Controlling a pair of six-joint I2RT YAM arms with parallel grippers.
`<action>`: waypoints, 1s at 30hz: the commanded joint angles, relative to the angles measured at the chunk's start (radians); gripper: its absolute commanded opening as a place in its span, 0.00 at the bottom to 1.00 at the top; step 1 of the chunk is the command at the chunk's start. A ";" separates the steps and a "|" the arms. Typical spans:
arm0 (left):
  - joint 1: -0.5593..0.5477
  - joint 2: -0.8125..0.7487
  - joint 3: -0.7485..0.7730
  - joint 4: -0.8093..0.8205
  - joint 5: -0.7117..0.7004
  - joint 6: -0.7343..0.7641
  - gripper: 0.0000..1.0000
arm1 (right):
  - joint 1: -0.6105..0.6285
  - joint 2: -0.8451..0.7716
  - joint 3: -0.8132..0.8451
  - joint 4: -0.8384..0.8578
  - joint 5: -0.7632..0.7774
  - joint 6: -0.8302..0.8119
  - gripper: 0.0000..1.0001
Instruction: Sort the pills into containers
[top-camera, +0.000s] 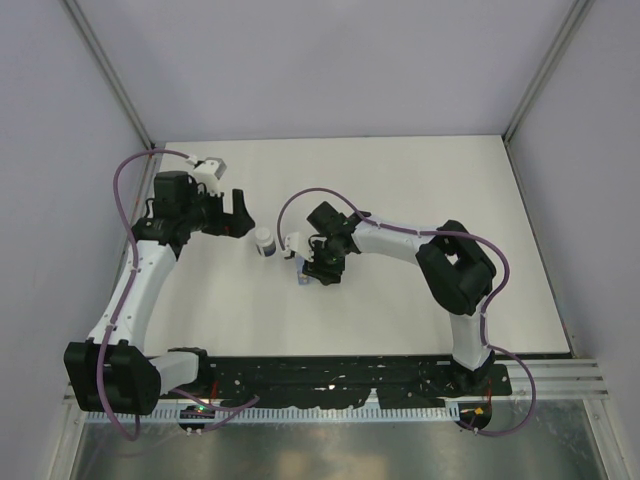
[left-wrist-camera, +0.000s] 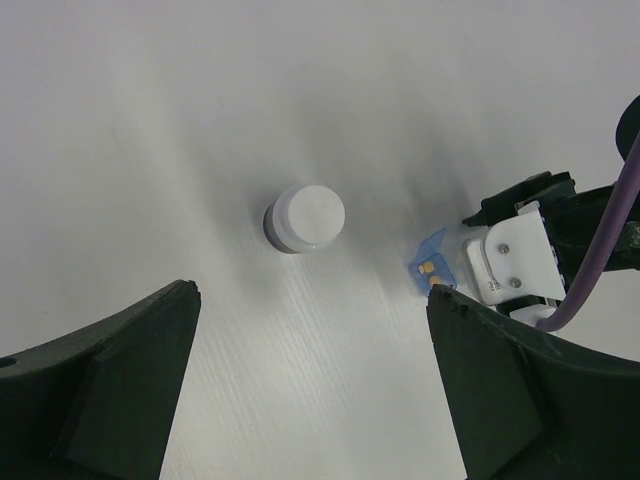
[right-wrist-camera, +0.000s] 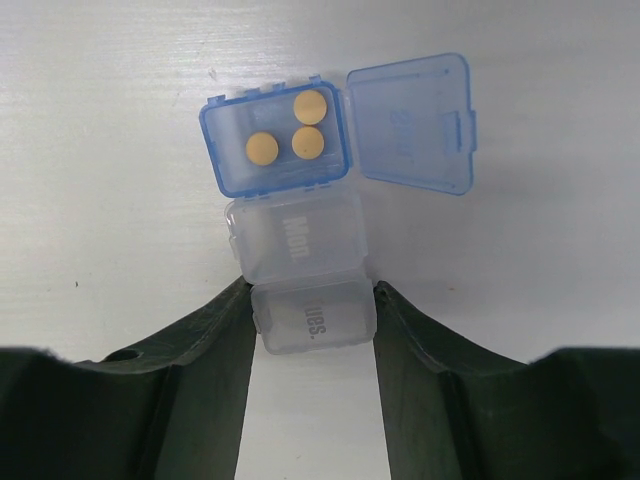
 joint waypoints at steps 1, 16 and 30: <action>0.011 -0.007 0.000 0.008 0.030 -0.012 1.00 | 0.007 -0.018 -0.014 0.001 -0.003 -0.007 0.46; 0.016 0.001 0.004 0.011 0.030 -0.023 1.00 | 0.005 -0.061 -0.020 -0.030 -0.003 -0.007 0.24; 0.019 -0.002 -0.016 0.040 0.136 -0.041 0.99 | 0.007 -0.139 -0.052 -0.037 -0.004 0.008 0.11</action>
